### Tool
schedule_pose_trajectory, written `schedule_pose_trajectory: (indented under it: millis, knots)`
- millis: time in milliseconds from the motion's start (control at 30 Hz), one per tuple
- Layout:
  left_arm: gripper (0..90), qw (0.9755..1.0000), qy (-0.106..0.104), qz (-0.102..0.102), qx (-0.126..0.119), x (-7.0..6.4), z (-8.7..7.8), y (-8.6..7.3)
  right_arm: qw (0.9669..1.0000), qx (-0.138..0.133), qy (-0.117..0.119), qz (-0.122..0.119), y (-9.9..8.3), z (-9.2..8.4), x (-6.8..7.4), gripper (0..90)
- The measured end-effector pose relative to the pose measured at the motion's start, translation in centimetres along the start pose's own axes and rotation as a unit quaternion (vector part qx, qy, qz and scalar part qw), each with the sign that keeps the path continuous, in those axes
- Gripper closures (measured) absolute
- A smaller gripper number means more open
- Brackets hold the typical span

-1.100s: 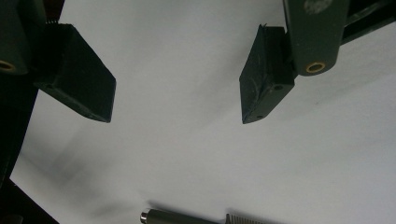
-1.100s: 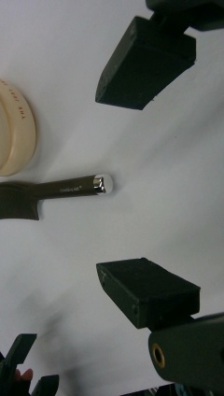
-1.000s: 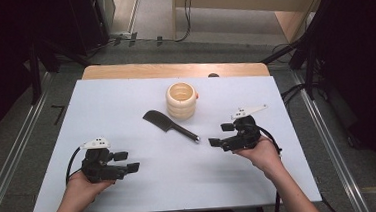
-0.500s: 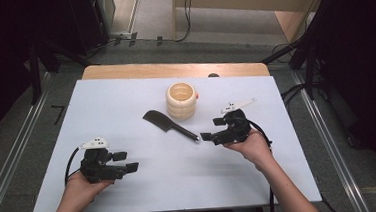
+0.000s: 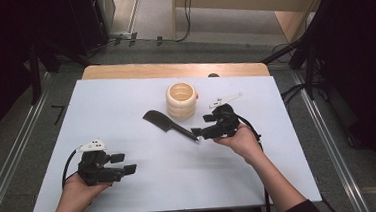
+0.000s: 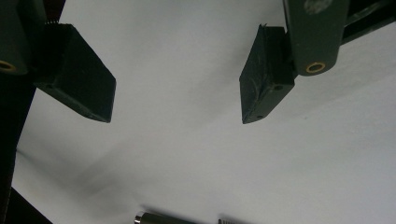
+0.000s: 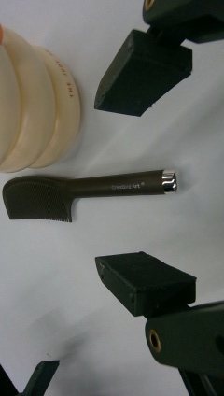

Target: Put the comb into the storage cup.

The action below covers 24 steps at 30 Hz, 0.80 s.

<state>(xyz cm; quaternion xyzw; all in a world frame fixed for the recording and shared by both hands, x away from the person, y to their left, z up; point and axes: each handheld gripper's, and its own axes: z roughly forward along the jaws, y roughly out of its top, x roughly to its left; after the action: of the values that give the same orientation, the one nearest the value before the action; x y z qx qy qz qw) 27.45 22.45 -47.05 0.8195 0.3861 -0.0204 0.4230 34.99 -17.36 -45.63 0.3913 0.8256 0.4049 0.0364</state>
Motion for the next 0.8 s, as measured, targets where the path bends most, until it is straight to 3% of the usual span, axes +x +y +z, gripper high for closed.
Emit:
schedule_pose_trajectory:
  millis: [400,800]
  knots:
    - [27.6,0.9999,0.011,-0.005,-0.002,0.0,-0.6,-0.5,0.9999,0.006,0.003,-0.008,1.3,1.7,0.3,19.9]
    - [27.6,0.9999,0.009,-0.005,-0.001,0.0,-0.6,-0.6,0.9993,0.035,-0.008,-0.014,1.3,2.8,0.5,22.3]
